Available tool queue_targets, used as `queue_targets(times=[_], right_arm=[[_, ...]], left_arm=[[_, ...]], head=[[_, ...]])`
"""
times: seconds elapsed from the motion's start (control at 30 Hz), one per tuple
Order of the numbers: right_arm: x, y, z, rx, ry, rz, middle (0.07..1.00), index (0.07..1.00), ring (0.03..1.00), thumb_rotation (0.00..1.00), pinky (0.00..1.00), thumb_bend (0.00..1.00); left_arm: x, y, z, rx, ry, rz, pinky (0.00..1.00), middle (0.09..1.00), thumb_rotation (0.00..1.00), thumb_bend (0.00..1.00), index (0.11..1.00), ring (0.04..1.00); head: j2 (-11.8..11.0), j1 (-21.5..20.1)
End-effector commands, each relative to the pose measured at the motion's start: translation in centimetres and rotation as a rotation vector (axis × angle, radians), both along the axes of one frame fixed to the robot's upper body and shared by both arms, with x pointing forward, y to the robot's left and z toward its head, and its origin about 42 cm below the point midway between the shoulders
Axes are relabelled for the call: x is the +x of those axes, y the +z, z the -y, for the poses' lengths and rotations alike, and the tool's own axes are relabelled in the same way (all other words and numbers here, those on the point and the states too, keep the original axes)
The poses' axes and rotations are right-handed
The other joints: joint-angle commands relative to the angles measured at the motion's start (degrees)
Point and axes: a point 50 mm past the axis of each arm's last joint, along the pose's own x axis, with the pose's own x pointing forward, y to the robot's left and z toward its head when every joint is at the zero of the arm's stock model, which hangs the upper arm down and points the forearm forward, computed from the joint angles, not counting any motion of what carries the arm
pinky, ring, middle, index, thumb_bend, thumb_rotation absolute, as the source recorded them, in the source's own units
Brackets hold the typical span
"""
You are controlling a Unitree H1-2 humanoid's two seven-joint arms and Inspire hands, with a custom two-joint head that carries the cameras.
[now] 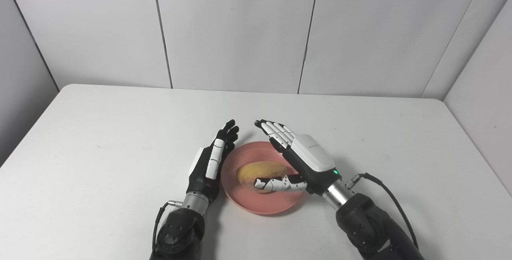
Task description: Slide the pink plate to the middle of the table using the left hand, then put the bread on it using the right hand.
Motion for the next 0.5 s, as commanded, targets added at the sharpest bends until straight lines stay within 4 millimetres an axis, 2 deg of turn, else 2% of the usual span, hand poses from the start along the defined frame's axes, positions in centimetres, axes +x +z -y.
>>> queue_targets(times=[0.0,0.07,0.2,0.3,0.37,0.47], right_arm=[[-0.2,1.8,0.0,0.124,-0.016,0.051,1.0,1.0,1.0,1.0,1.0,0.65],[-0.6,1.6,0.1,0.215,-0.02,0.024,1.0,1.0,1.0,0.95,1.0,0.6],[-1.3,0.8,0.4,0.399,-0.034,-0.071,1.0,1.0,1.0,0.89,1.0,0.58],[-1.8,0.3,0.8,0.495,-0.063,-0.129,1.0,1.0,1.0,0.92,1.0,0.6],[-2.0,-0.1,1.1,0.53,-0.073,-0.157,1.0,1.0,1.0,0.98,1.0,0.63],[-2.1,-0.5,1.4,0.576,-0.09,-0.195,1.0,1.0,1.0,1.0,1.0,0.64]], left_arm=[[-0.1,0.5,0.2,-0.017,-0.01,0.026,1.0,0.948,1.0,0.69,0.921,0.978],[-0.1,0.5,0.2,-0.013,-0.012,0.021,1.0,0.953,0.99,0.72,0.926,0.988],[-0.3,0.7,-0.1,0.007,-0.024,0.017,1.0,0.969,1.0,0.77,0.939,0.999],[-0.4,0.7,-0.4,0.017,-0.025,0.016,1.0,0.976,1.0,0.8,0.945,1.0],[-0.5,0.8,-0.5,0.009,-0.021,0.019,1.0,0.99,1.0,0.79,0.967,1.0],[-0.6,0.8,-0.8,-0.015,-0.018,0.021,1.0,0.997,0.98,0.78,0.987,1.0]], head=[[0.0,0.0],[-0.2,0.1],[-0.1,0.0],[0.0,-0.2],[0.0,-0.3],[0.0,-0.6]])
